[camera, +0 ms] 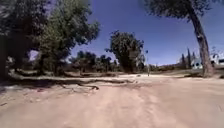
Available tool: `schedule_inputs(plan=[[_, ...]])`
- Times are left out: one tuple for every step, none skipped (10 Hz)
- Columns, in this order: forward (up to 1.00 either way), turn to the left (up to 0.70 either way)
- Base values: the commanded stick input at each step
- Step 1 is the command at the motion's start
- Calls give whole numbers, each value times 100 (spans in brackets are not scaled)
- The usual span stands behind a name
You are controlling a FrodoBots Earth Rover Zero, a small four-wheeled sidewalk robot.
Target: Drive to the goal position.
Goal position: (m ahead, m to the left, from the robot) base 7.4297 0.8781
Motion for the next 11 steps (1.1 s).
schedule_inputs(plan=[[85, 0], [85, 0], [85, 0], [85, 0], [85, 0], [85, 0], [85, 0], [85, 0], [85, 0], [85, 0], [85, 0]])
